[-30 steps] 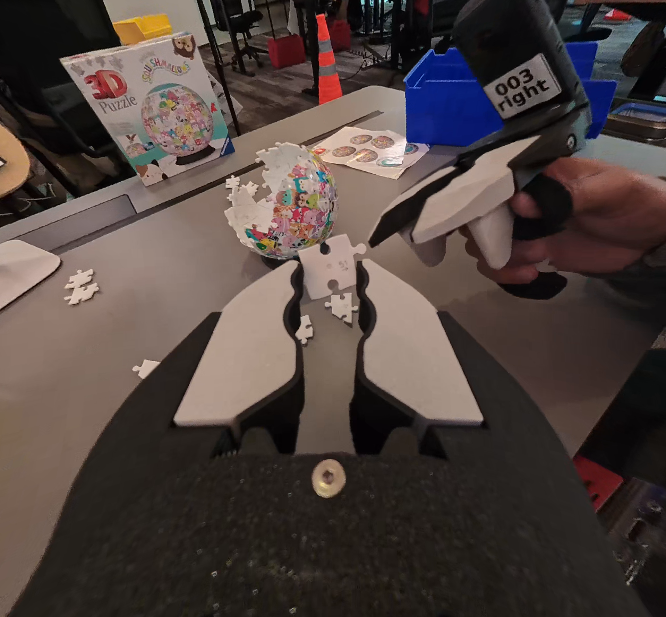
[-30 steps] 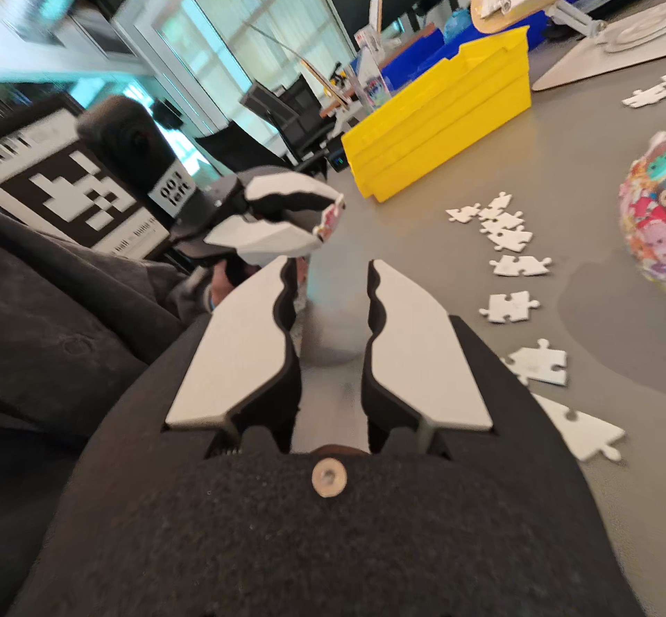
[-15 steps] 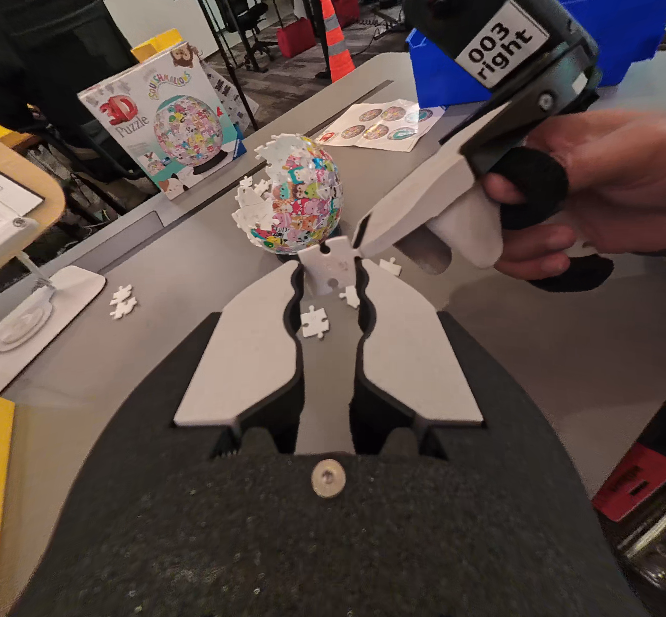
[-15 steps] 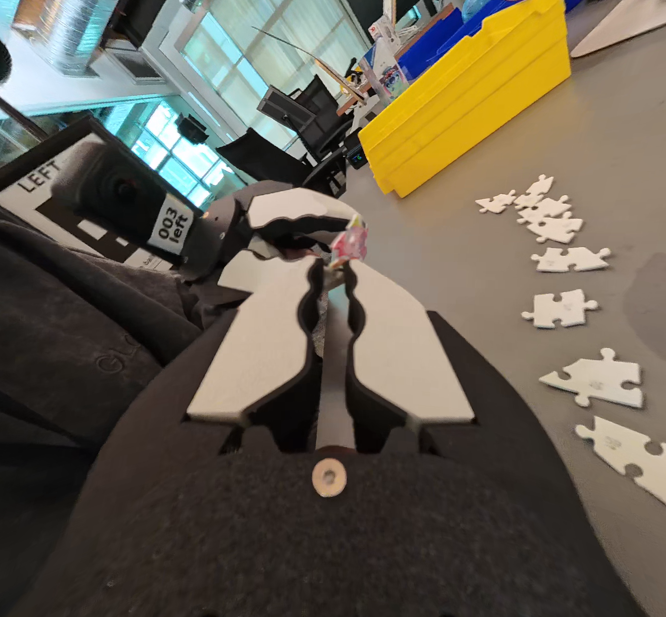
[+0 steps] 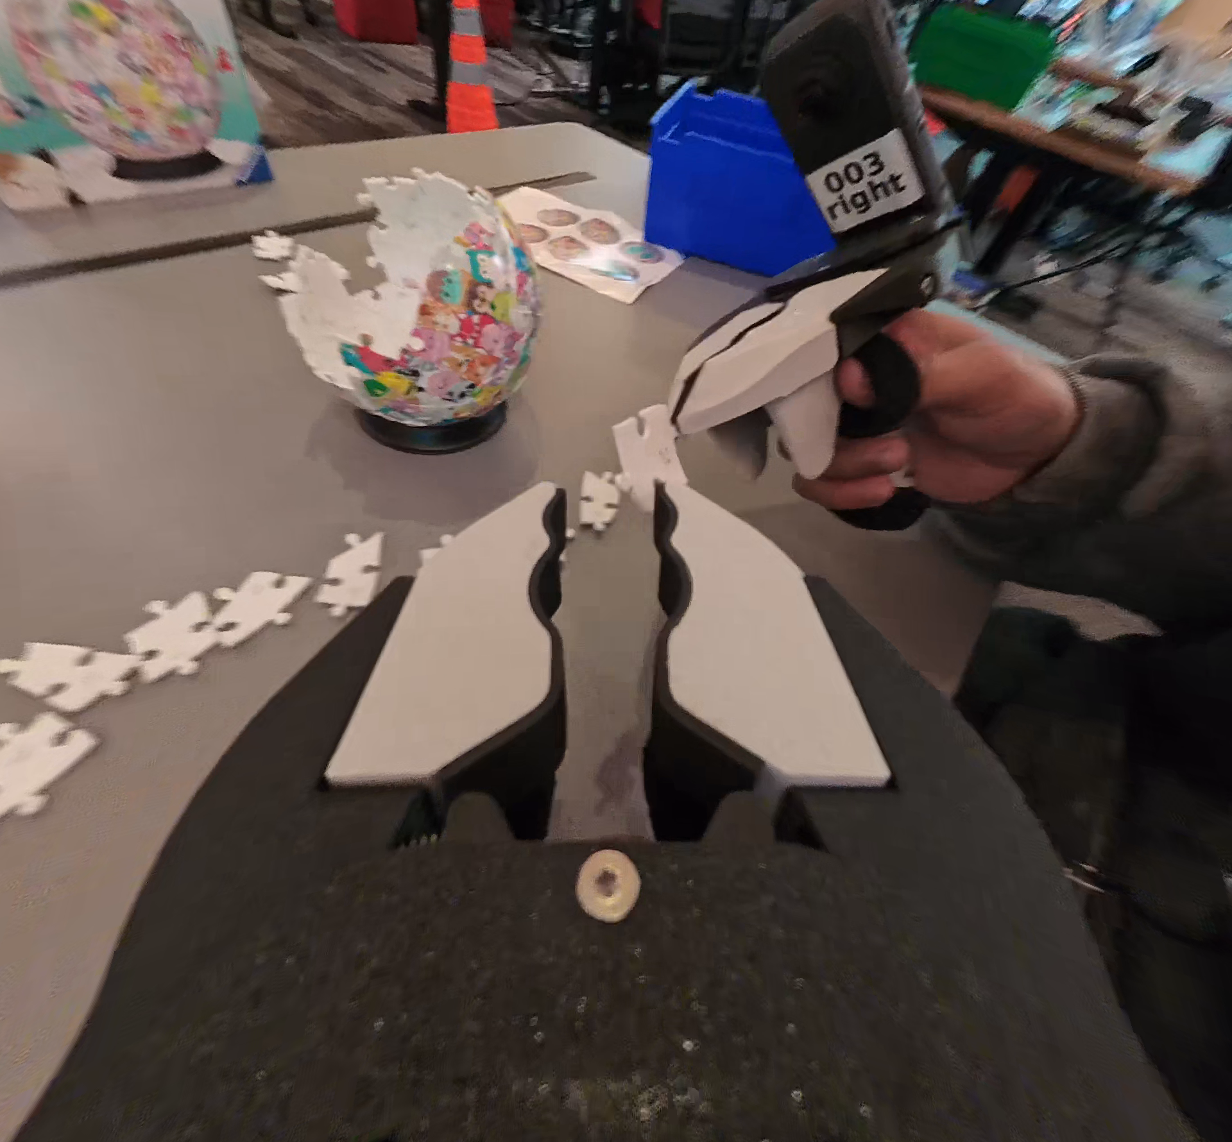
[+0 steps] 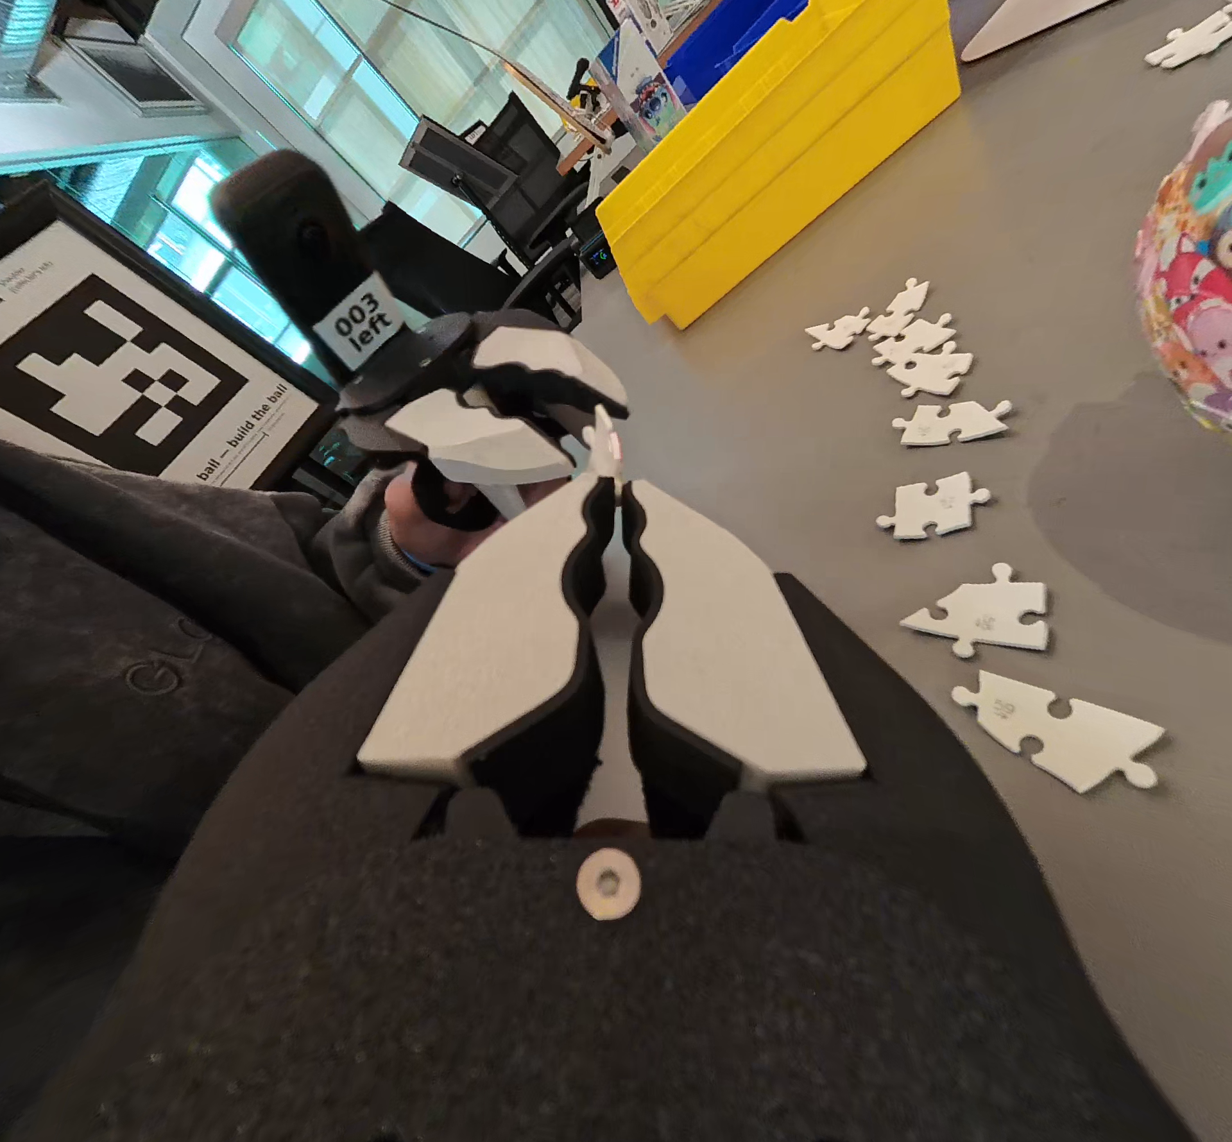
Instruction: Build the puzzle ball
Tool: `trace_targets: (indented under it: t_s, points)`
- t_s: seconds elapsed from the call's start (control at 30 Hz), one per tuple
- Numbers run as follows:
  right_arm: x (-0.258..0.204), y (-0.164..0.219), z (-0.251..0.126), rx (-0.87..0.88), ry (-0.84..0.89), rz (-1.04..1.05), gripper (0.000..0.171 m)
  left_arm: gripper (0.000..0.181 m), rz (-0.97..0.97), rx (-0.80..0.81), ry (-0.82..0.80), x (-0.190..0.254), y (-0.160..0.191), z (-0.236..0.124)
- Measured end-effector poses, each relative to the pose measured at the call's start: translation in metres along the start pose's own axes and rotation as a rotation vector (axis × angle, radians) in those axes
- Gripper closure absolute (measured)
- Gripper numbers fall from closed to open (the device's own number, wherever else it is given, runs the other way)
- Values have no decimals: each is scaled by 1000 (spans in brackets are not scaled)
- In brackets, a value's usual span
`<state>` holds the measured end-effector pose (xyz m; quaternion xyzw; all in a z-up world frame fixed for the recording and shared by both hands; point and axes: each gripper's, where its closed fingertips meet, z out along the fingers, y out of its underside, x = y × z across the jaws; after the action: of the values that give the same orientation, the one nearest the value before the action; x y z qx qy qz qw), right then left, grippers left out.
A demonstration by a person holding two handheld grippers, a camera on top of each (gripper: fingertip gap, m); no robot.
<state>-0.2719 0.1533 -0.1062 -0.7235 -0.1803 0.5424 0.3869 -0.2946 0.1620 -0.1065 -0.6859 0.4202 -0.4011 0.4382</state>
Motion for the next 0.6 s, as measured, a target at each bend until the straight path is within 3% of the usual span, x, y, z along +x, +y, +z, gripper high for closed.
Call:
trace_targets:
  t_s: [0.2,0.6]
  points:
    - [1,4,-3,-62,43,-91,169,170,-128,43,130,5,-4,-3]
    - [-10,-4,-4,-29,-17,-93,169,179,-157,-57,259,28,14,10]
